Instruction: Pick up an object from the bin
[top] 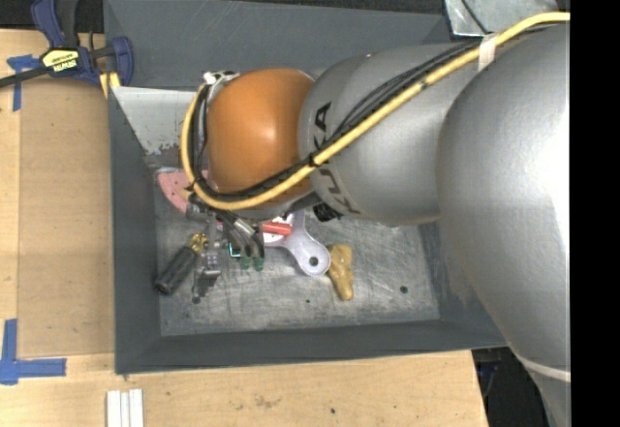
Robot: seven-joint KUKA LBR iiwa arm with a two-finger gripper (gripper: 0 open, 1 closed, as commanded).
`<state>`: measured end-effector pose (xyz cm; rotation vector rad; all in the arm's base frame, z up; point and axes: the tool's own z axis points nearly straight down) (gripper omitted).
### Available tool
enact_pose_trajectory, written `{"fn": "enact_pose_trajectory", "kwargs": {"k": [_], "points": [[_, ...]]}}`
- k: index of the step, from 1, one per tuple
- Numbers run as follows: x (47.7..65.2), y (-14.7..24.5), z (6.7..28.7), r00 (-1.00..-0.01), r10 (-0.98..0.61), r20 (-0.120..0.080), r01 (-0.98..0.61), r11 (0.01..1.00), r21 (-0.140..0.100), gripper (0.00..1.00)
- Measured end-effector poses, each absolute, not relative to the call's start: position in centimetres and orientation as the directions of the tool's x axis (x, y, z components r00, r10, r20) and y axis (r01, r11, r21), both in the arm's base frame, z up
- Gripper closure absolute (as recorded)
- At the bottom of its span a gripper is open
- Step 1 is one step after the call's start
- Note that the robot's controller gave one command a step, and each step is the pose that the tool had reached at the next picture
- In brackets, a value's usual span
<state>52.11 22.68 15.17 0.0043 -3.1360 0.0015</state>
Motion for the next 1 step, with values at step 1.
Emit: {"fn": "enact_pose_trajectory", "kwargs": {"k": [1], "points": [[52.34, 22.62, 15.59, -1.000, 0.000, -0.002, 0.000, 1.000, 0.001, 0.00]]}}
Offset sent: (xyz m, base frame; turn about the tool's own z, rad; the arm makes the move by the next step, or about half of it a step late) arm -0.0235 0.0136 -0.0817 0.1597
